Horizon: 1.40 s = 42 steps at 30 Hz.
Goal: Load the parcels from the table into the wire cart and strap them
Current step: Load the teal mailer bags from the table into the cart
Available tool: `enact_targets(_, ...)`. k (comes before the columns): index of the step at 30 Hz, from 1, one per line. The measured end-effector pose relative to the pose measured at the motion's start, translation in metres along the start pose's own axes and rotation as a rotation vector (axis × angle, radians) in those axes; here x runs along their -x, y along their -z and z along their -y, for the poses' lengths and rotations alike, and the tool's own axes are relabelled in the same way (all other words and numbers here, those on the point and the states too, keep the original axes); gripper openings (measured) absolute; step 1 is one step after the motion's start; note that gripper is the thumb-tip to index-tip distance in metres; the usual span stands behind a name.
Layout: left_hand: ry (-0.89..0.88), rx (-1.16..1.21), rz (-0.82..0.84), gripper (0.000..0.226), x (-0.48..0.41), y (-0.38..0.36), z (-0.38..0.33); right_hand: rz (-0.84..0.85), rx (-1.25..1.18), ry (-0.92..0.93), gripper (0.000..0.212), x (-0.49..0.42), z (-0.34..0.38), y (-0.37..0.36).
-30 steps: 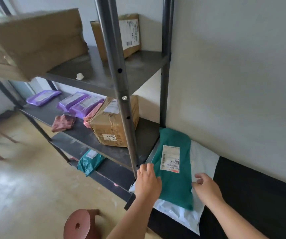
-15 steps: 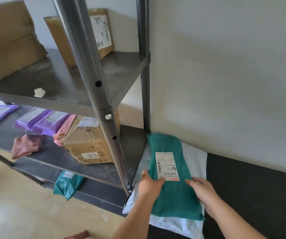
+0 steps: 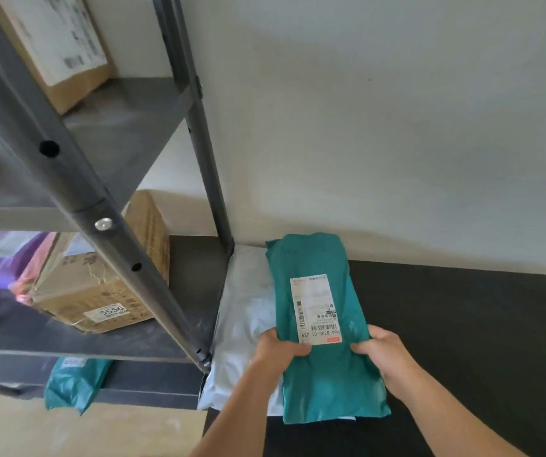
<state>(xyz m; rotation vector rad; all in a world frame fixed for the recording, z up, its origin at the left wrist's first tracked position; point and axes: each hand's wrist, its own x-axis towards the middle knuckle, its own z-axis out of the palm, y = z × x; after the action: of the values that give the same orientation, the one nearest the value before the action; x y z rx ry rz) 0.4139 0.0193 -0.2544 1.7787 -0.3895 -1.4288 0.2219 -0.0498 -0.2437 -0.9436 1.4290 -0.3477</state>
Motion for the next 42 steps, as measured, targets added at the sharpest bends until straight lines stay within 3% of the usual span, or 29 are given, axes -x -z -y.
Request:
enact_targets(9,-0.026,0.077,0.053,0.027,0.021,-0.071,0.000,-0.147,-0.015,-0.018,0.037,0.042,-0.031,0.072)
enact_targets(14,-0.048,-0.018,0.129,0.024,0.051,-0.117,0.012,-0.188,-0.111,0.028,0.023,0.071,-0.056,0.114)
enact_targets(24,-0.071,-0.117,0.264,0.023,0.126,-0.214,0.055,-0.358,-0.086,0.075,0.017,0.135,-0.122,0.211)
enact_targets(34,-0.197,-0.430,0.286,0.015,0.185,-0.331,0.109,-0.584,0.004,0.032,0.045,0.191,-0.204,0.315)
enact_targets(42,-0.366,-0.923,0.267,0.035,0.224,-0.425,0.148,-0.667,0.073,0.098,0.034,0.233,-0.250,0.388)
